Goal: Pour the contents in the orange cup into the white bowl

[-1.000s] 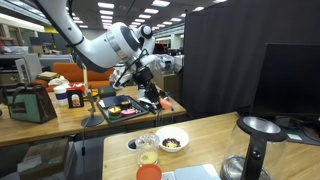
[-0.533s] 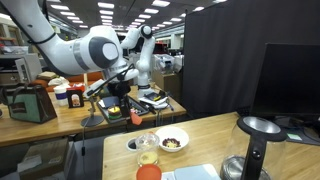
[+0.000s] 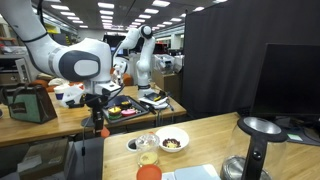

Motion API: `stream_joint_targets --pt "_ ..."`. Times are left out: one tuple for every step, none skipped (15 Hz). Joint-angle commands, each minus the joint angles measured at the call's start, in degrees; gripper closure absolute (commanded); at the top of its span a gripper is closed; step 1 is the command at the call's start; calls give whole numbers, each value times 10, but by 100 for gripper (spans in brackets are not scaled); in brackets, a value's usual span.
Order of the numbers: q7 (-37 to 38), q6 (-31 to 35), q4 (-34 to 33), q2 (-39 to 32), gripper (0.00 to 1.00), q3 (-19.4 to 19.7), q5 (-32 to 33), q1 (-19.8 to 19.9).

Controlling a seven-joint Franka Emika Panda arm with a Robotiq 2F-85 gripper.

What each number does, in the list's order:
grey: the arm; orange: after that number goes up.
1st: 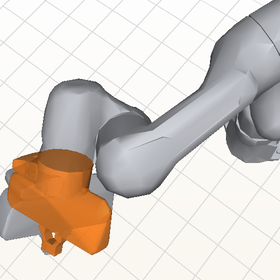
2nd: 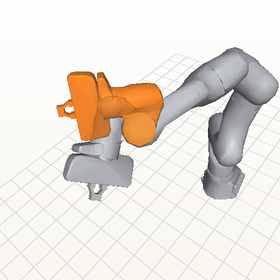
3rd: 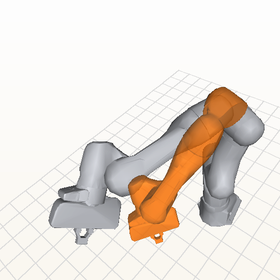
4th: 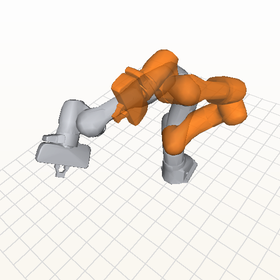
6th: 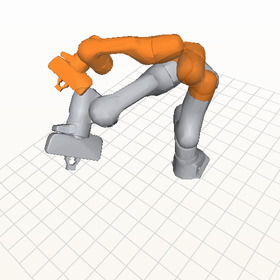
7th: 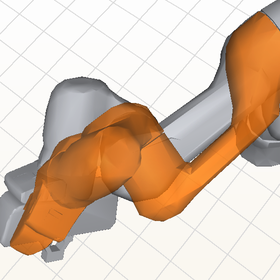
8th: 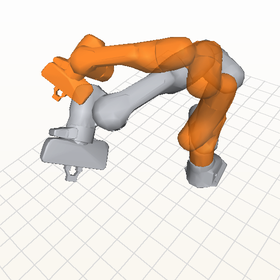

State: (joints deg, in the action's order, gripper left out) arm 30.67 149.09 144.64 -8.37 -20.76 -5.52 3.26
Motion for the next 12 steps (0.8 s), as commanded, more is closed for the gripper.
stream_joint_targets --pt "-104 -56 -23 -8 83 70 -48 -20" --pt "-109 -64 -31 -17 83 94 -38 -22" --pt "-112 -76 -41 -25 83 114 -28 -23" --pt "-109 -84 -53 -39 83 133 -15 -26" --pt "-107 -95 -64 -52 83 147 -9 -28" --pt "-102 -104 -74 -65 83 158 -1 -33" --pt "-100 -113 -83 -77 83 165 4 -39" --pt "-92 -117 -90 -91 83 172 13 -48" --pt "-85 -121 -98 -105 83 177 17 -57" --pt "-80 -128 -108 -117 83 181 20 -65" --pt "-79 -137 -117 -127 83 182 19 -71" --pt "-79 -145 -127 -136 83 185 20 -78"
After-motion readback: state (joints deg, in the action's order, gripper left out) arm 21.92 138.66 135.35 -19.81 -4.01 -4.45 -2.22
